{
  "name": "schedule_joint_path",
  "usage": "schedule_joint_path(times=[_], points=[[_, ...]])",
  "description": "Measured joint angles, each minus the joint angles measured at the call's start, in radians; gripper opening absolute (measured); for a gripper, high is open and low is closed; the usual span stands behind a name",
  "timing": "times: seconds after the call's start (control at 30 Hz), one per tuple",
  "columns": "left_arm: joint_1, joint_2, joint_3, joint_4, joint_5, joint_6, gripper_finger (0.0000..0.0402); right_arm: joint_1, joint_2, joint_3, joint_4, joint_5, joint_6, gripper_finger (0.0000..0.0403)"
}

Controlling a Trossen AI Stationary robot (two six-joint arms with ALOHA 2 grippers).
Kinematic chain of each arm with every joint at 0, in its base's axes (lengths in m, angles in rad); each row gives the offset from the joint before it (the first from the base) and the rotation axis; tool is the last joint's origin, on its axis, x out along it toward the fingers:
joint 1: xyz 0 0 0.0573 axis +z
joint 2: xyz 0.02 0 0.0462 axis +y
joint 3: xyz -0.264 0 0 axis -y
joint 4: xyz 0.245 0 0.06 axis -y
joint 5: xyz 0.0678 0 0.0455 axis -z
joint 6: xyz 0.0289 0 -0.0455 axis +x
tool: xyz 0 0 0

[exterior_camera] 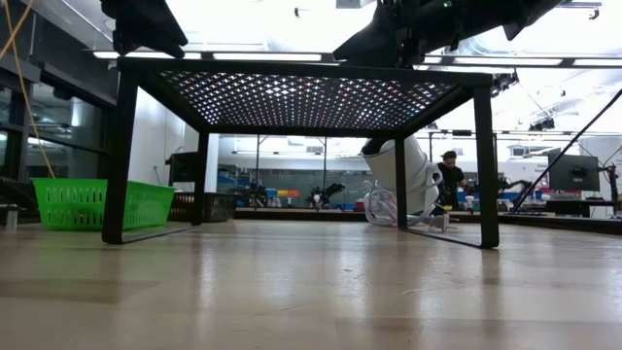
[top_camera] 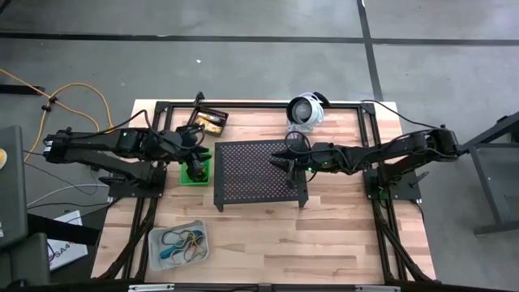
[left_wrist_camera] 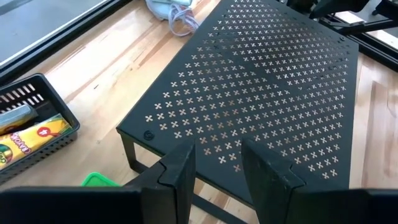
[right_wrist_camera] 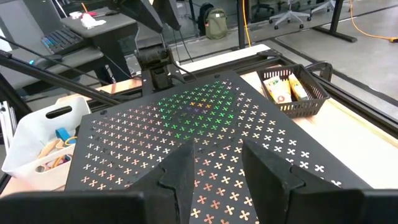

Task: Pick & Place Office Desk Supplies
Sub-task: Put the white bin with the rubber bands on the shelf

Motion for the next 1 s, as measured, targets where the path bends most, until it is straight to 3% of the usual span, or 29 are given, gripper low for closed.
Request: schedule_joint_path(times=[0.27, 0.47, 0.6, 0.73, 1.0], points=[[0.0, 0.0, 0.0, 0.0, 0.044, 0.0, 0.0124, 0.0, 0.0, 0.0, 0.0, 0.0, 0.0, 0.0121], [-0.019, 0.0, 0.0, -0.004, 0.216, 0.001, 0.0124, 0.0, 0.0, 0.0, 0.0, 0.0, 0.0, 0.0121], [-0.098, 0.014, 0.0, -0.027, 0.305, 0.026, 0.0124, 0.0, 0.0, 0.0, 0.0, 0.0, 0.0, 0.0121], [-0.221, 0.042, 0.0, -0.02, 0.284, -0.019, 0.0124, 0.0, 0.0, 0.0, 0.0, 0.0, 0.0, 0.0121], [-0.44, 0.069, 0.0, -0.01, 0.111, -0.137, 0.0124, 0.0, 0.0, 0.0, 0.0, 0.0, 0.0, 0.0121]])
